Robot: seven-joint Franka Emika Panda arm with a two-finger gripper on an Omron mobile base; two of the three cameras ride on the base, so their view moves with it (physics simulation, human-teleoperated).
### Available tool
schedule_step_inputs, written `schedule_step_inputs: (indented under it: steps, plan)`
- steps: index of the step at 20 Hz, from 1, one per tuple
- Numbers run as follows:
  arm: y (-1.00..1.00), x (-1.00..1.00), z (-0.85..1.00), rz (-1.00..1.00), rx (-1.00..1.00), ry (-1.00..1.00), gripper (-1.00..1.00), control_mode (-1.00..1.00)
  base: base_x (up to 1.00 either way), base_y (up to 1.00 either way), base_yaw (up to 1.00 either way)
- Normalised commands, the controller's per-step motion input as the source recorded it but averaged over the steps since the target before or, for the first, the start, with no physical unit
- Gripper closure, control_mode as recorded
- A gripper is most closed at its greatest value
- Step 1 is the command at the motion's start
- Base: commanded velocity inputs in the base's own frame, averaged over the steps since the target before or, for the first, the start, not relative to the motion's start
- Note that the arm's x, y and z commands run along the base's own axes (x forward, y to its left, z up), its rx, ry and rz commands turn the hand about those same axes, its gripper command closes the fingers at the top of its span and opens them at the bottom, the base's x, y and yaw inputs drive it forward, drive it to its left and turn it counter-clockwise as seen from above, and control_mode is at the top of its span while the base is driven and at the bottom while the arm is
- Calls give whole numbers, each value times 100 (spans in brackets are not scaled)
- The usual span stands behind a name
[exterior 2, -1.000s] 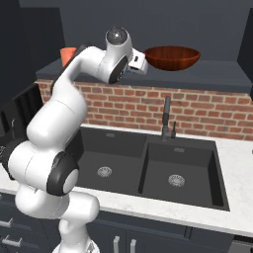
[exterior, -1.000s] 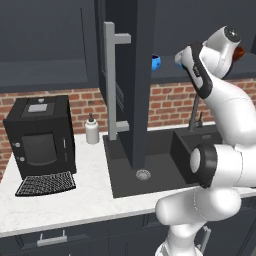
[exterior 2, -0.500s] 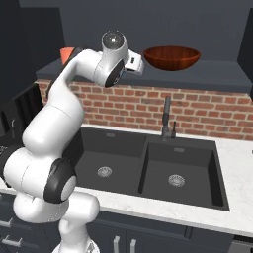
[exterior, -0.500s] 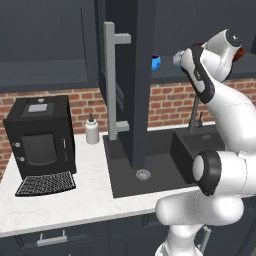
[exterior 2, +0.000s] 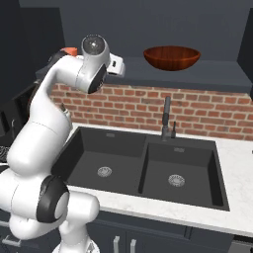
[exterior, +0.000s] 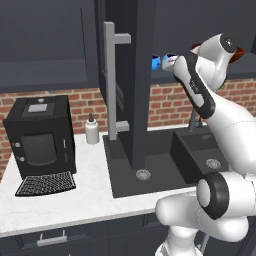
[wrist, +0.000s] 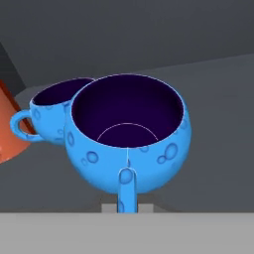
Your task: Gather all objects into one cabinet and sort the glasses and bowls to opposite sides.
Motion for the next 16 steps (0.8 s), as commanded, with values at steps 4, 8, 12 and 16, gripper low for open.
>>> schedule_step_inputs:
  steps: [4, 8, 12, 16]
  plan:
    - [35, -4, 0, 3, 0, 0, 100, -100, 0, 0, 0]
    - [20, 1, 0, 1, 0, 0, 100, -100, 0, 0, 0]
    - [19, 1, 0, 1, 0, 0, 100, -100, 0, 0, 0]
    - [1, 0, 0, 1, 0, 0, -100, -100, 0, 0, 0]
